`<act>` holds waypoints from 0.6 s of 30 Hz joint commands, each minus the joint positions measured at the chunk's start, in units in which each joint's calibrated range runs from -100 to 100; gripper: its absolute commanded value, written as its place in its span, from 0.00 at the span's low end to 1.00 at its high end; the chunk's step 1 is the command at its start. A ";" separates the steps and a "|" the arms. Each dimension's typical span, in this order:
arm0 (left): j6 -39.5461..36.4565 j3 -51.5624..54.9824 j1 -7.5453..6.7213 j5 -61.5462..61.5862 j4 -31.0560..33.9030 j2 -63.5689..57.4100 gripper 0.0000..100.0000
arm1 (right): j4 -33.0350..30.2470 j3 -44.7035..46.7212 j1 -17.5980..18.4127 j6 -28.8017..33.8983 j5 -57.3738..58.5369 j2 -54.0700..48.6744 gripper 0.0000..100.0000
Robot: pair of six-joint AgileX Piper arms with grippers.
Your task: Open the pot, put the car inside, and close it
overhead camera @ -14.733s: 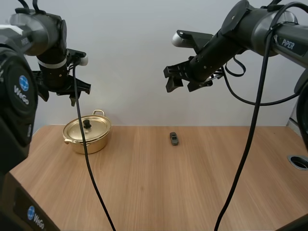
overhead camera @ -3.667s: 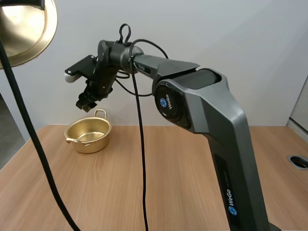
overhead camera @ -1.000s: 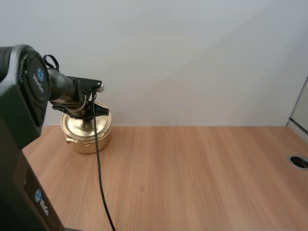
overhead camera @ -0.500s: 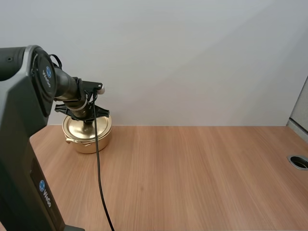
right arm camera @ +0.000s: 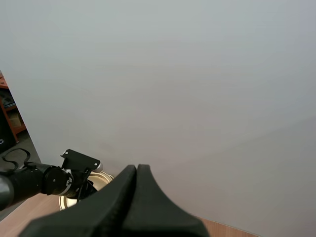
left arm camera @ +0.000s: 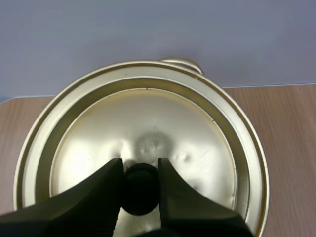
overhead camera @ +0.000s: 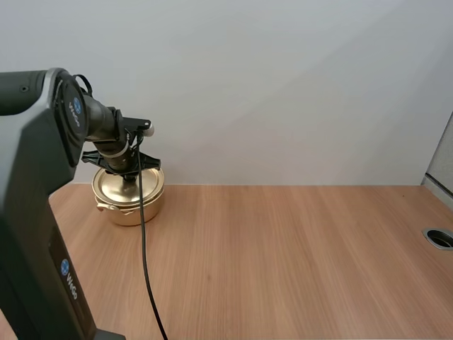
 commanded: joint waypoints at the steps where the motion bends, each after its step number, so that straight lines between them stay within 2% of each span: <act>1: 0.03 -0.74 0.04 1.30 -0.19 0.98 0.00 | -0.07 0.05 0.02 0.01 0.03 -0.02 0.00; 18: 0.37 -1.21 0.04 2.35 -0.24 1.71 0.00 | 0.17 0.05 0.02 0.01 0.03 -0.02 0.00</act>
